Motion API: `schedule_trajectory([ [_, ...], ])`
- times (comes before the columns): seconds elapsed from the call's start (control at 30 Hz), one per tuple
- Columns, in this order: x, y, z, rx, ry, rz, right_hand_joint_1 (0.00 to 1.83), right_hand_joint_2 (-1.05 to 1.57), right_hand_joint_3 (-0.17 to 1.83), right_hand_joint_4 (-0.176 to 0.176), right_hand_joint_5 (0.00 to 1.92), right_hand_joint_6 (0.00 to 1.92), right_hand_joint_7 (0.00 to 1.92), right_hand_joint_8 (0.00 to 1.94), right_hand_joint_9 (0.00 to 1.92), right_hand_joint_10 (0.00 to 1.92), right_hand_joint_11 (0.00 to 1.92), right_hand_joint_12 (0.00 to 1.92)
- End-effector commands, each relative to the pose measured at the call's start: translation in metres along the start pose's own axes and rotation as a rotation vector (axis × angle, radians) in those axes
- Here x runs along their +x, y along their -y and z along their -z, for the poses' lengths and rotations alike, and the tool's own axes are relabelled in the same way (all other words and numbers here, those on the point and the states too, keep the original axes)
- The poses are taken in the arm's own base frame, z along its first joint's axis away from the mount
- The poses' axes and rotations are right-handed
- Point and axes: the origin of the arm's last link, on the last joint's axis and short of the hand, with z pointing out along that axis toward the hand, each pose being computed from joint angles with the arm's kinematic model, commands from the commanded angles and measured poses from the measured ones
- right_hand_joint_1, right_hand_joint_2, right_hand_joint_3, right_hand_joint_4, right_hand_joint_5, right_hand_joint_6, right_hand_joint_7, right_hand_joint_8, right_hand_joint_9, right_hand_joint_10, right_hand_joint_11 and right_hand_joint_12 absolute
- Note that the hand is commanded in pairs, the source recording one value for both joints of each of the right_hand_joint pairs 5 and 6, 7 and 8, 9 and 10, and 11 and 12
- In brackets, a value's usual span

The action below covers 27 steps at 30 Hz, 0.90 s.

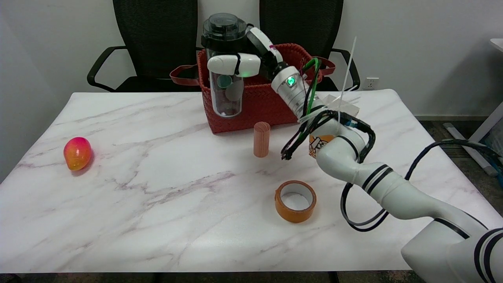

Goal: Place the black water bottle into the brown storage basket.

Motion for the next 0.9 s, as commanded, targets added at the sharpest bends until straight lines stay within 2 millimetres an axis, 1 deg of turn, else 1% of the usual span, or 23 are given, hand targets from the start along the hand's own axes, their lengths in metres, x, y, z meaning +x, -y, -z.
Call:
schedule_trajectory([
  [0.03, 0.033, 0.022, -0.036, 0.054, -0.025, 0.117, 1.03, 0.49, -0.17, 0.0, 0.96, 0.96, 1.43, 1.43, 1.28, 1.28, 0.83, 0.83],
  [0.27, 0.046, 0.018, -0.052, 0.044, -0.055, 0.134, 1.02, 0.5, -0.17, 0.0, 0.99, 0.99, 1.43, 1.43, 1.28, 1.28, 0.8, 0.8],
  [0.4, 0.051, 0.01, -0.059, 0.029, -0.072, 0.145, 1.02, 0.51, -0.17, 0.0, 1.0, 1.0, 1.43, 1.43, 1.29, 1.29, 0.79, 0.79],
  [0.53, 0.056, 0.004, -0.069, 0.019, -0.095, 0.204, 1.01, 0.52, -0.17, 0.0, 1.03, 1.03, 1.44, 1.44, 1.3, 1.3, 0.79, 0.79],
  [0.6, 0.057, 0.005, -0.074, 0.023, -0.104, 0.227, 1.0, 0.52, -0.17, 0.0, 1.03, 1.03, 1.44, 1.44, 1.3, 1.3, 0.79, 0.79],
  [0.73, 0.061, -0.001, -0.084, 0.0, -0.118, 0.255, 0.99, 0.51, -0.17, 0.0, 1.04, 1.04, 1.44, 1.44, 1.31, 1.31, 0.77, 0.77],
  [0.9, 0.064, 0.0, -0.093, -0.019, -0.133, 0.323, 0.97, 0.51, -0.17, 0.0, 1.05, 1.05, 1.44, 1.44, 1.3, 1.3, 0.74, 0.74],
])
